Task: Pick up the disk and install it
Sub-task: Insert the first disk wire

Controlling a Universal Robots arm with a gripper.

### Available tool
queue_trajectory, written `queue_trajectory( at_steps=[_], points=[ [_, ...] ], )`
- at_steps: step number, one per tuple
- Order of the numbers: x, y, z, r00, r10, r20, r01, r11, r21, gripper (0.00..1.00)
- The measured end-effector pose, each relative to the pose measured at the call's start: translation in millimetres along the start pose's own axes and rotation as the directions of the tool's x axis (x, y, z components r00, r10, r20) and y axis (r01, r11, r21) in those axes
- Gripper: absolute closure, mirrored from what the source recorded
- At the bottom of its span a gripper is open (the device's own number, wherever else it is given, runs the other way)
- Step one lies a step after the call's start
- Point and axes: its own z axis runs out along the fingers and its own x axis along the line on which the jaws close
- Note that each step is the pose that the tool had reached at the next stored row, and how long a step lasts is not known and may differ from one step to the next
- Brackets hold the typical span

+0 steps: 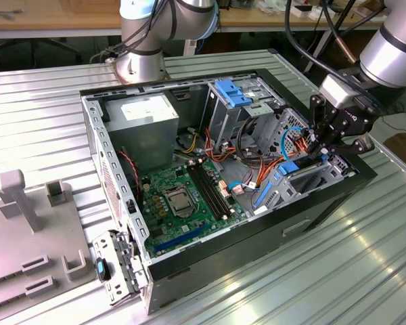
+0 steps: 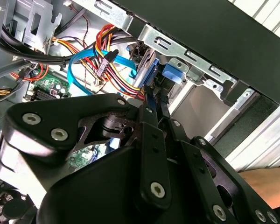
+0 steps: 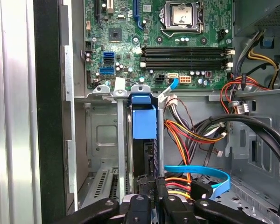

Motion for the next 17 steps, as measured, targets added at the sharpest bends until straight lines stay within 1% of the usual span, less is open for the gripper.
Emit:
queue_trajectory(
  at_steps=[8, 13, 17],
  points=[
    [-0.4, 0.0, -0.1, 1.0, 0.001, 0.0, -0.001, 1.0, 0.0, 0.83],
    [-0.4, 0.0, -0.1, 0.9999, 0.01, -0.0004, -0.01, 0.9999, 0.0006, 0.83],
    [-1.9, 0.0, 0.3, 0.9999, 0.011, -0.0009, -0.011, 0.9999, 0.0007, 0.83]
  ],
)
